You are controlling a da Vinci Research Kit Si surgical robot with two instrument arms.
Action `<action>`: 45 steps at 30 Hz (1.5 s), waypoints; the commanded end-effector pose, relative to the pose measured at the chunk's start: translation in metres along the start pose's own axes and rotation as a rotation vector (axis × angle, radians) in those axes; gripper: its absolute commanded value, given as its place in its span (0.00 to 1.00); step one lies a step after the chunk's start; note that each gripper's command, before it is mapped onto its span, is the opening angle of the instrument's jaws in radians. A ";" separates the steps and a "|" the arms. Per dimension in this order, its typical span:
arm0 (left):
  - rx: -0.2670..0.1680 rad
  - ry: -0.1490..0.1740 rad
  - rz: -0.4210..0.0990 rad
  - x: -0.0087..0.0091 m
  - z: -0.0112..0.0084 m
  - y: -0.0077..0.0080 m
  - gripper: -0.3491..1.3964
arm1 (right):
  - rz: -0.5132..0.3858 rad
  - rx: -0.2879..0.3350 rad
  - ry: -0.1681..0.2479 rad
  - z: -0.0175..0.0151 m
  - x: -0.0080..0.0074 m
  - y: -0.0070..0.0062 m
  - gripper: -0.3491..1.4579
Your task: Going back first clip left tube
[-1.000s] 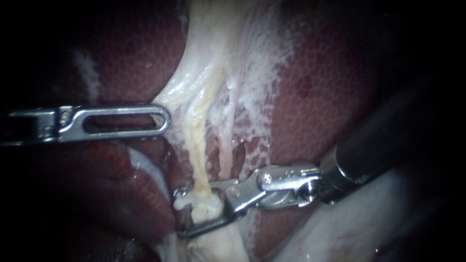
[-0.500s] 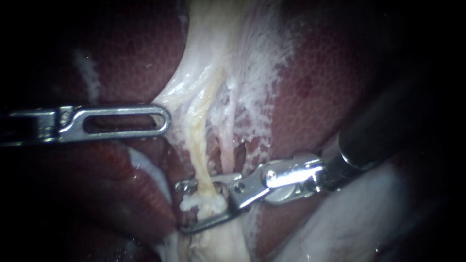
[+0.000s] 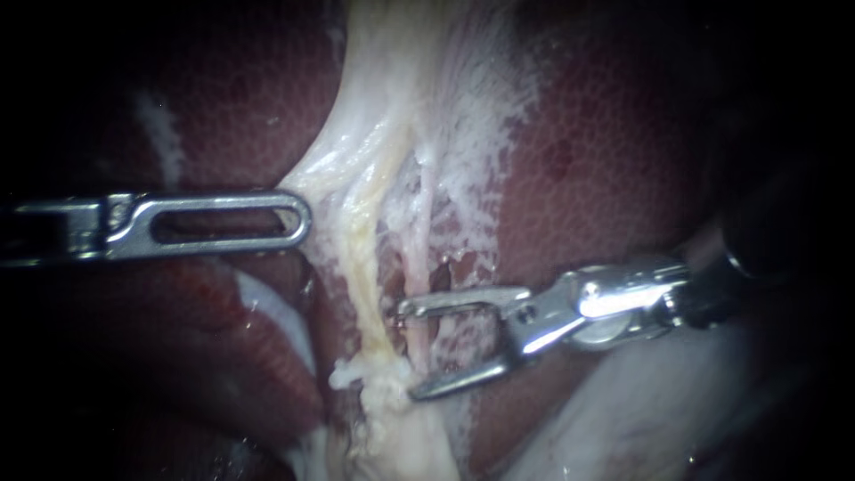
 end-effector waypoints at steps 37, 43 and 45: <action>0.019 -0.033 0.024 0.0041 0.0058 0.0038 0.00 | -0.020 -0.055 0.009 -0.0080 0.0057 0.0002 0.53; 0.028 -0.041 0.023 0.0043 0.0061 0.0038 0.00 | -0.020 -0.055 0.009 -0.0080 0.0057 0.0002 0.53; 0.028 -0.041 0.023 0.0043 0.0062 0.0037 0.00 | -0.020 -0.055 0.009 -0.0081 0.0057 0.0002 0.53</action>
